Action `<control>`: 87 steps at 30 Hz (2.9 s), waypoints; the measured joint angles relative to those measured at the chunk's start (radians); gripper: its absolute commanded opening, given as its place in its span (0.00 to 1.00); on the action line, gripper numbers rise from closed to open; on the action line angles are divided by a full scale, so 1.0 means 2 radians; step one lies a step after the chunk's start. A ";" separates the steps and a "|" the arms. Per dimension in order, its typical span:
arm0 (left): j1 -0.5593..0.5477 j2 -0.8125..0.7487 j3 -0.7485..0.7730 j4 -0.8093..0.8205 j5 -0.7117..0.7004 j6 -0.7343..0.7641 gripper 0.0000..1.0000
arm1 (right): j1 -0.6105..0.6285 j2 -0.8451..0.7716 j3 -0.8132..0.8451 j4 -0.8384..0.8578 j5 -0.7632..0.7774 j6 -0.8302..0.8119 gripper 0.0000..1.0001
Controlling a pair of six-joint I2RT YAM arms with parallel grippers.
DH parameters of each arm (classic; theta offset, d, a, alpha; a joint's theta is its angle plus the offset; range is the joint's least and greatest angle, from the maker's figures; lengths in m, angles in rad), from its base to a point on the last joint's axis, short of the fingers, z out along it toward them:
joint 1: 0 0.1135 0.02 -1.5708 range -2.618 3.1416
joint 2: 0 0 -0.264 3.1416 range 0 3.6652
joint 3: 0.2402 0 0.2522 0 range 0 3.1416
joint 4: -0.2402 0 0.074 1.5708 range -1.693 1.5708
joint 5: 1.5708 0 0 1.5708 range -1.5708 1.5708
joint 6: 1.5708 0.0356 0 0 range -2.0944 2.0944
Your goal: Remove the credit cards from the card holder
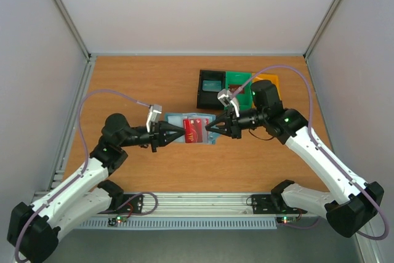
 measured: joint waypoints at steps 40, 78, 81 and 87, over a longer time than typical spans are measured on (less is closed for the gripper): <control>0.061 -0.021 -0.038 -0.060 -0.121 -0.043 0.00 | -0.110 0.146 -0.150 -0.015 0.033 0.108 0.01; 0.009 -0.029 -0.011 0.039 -0.017 -0.027 0.00 | 0.123 0.031 -0.022 0.157 0.114 0.080 0.01; 0.008 -0.030 -0.011 0.040 -0.016 -0.027 0.29 | 0.123 0.030 -0.021 0.154 0.095 0.072 0.01; 0.011 -0.042 -0.011 0.010 -0.005 0.008 0.67 | 0.123 0.043 0.046 -0.003 0.116 -0.006 0.01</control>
